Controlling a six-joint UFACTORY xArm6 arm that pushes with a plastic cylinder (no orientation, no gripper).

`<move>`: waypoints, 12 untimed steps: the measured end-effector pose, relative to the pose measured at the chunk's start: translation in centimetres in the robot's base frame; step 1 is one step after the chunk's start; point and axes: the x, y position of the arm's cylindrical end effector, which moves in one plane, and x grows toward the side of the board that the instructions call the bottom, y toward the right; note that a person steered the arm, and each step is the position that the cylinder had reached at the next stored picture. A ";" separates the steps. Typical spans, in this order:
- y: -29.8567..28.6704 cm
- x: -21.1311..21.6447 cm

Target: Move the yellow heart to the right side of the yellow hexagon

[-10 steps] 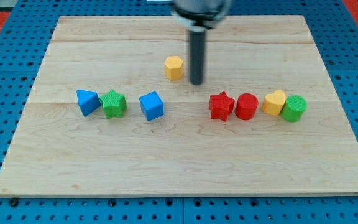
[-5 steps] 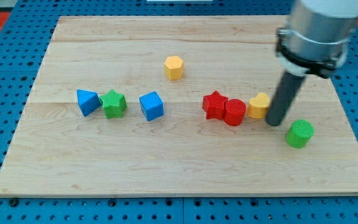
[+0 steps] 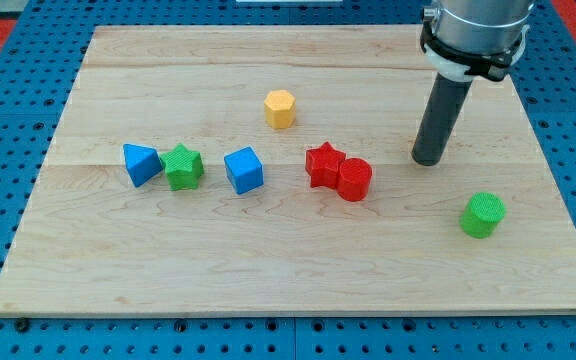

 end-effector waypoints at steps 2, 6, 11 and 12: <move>1.1 -3.1; -4.6 -12.2; -1.5 -16.2; -5.3 -13.4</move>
